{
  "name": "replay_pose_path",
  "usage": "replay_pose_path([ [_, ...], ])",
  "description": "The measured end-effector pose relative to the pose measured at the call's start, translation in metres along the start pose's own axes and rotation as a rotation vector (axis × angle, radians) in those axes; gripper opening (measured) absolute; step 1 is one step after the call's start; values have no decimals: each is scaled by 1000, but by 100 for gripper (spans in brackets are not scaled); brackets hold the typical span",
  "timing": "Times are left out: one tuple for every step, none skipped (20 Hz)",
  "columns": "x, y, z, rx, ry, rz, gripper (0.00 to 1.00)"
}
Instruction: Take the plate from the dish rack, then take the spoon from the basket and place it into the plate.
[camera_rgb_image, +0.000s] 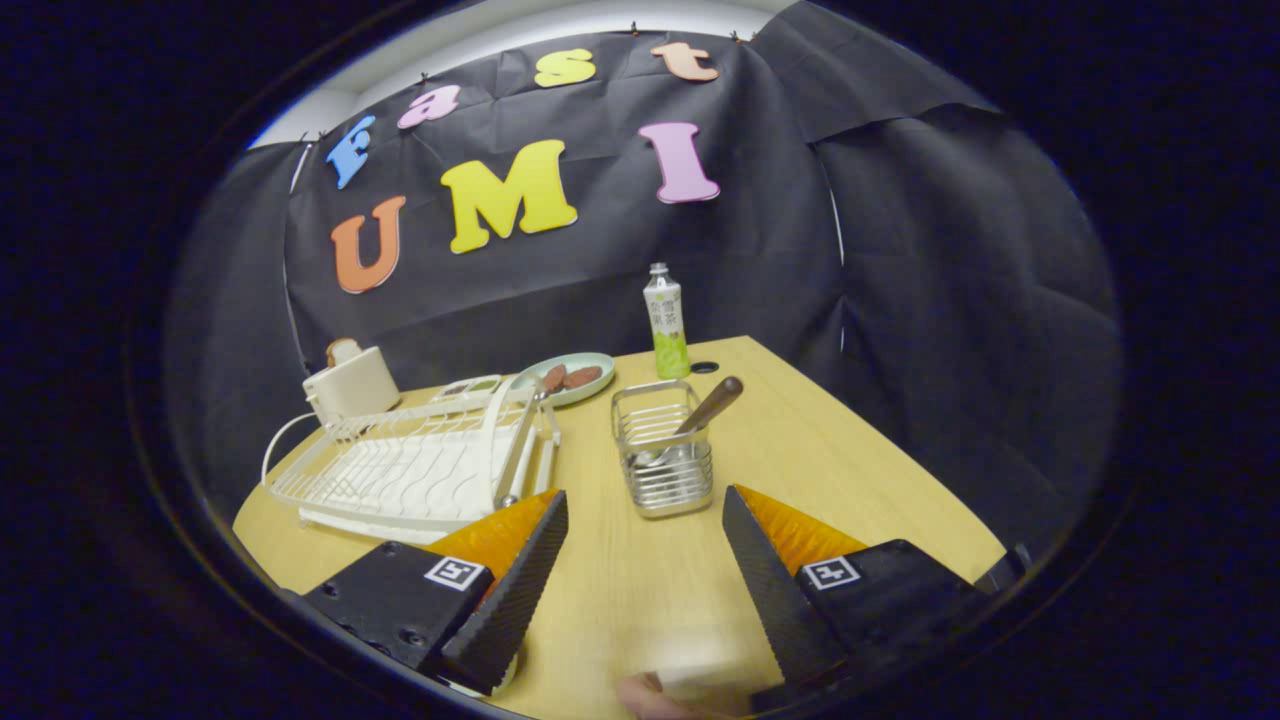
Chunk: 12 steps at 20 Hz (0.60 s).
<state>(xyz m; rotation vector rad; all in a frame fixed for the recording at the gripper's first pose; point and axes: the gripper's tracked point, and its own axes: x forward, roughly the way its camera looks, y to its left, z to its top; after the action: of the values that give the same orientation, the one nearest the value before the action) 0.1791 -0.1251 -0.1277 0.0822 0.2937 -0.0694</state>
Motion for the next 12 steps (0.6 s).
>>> replay_pose_path([
  [9,-12,10,-5,-28,-23,100],
  [17,-16,18,-9,-57,-19,100],
  [26,-18,24,-6,-73,-16,99],
  [35,-19,24,-12,-69,-10,98],
  [44,-21,23,-25,-59,-19,97],
  [51,-26,24,-28,-55,-35,97],
  [59,-24,27,-21,-55,-31,95],
  [65,-25,33,-24,-82,-44,93],
  [70,-24,40,-31,-115,-50,85],
  [71,-20,43,-43,-126,-51,72],
  [71,-17,44,-54,-124,-55,60],
  [75,-13,46,-58,-126,-51,47],
])
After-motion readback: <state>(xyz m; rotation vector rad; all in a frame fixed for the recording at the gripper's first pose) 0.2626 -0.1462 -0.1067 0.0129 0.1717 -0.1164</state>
